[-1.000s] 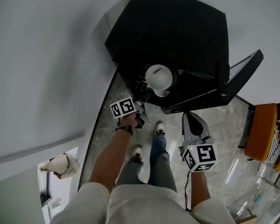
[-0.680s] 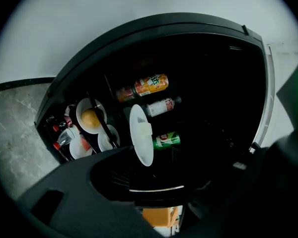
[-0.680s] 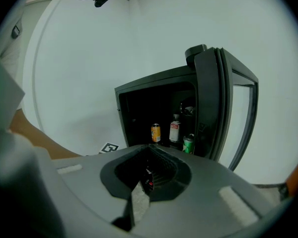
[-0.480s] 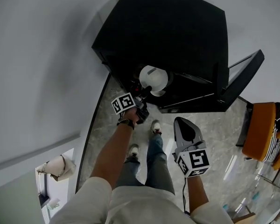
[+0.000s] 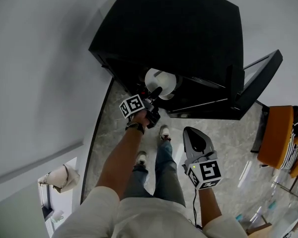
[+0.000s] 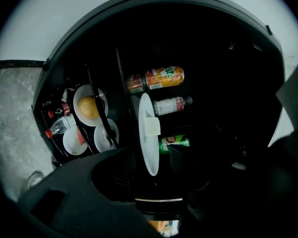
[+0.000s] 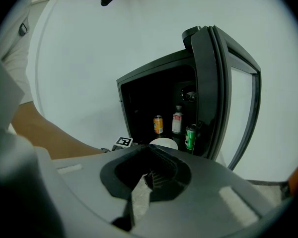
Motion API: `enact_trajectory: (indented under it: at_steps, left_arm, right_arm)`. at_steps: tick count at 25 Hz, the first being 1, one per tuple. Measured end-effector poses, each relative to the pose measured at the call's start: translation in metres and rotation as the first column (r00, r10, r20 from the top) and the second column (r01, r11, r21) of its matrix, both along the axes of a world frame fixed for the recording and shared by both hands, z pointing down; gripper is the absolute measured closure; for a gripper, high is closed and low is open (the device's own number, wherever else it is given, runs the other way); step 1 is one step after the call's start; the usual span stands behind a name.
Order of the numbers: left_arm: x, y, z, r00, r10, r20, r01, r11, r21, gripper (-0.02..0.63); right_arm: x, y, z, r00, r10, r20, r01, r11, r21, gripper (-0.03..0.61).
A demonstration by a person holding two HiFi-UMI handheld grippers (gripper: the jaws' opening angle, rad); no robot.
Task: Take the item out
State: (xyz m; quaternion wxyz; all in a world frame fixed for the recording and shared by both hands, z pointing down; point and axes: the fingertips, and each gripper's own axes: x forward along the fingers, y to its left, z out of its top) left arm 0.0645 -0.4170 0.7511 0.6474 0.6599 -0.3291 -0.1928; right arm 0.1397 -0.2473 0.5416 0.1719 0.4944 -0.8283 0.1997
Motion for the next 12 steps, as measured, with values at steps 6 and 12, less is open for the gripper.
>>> enact_trajectory:
  at_steps: [6, 12]
  left_arm:
    - [0.001, -0.003, 0.007, 0.998, -0.044, -0.054, 0.042, 0.998, -0.039, 0.493]
    - [-0.004, 0.002, 0.008, 0.994, -0.067, -0.092, 0.061, 0.996, -0.061, 0.574]
  right_arm:
    - [0.006, 0.005, 0.005, 1.000, 0.003, -0.007, -0.003, 1.000, -0.009, 0.572]
    - [0.006, 0.013, 0.008, 1.000, 0.005, -0.005, -0.005, 1.000, -0.018, 0.572]
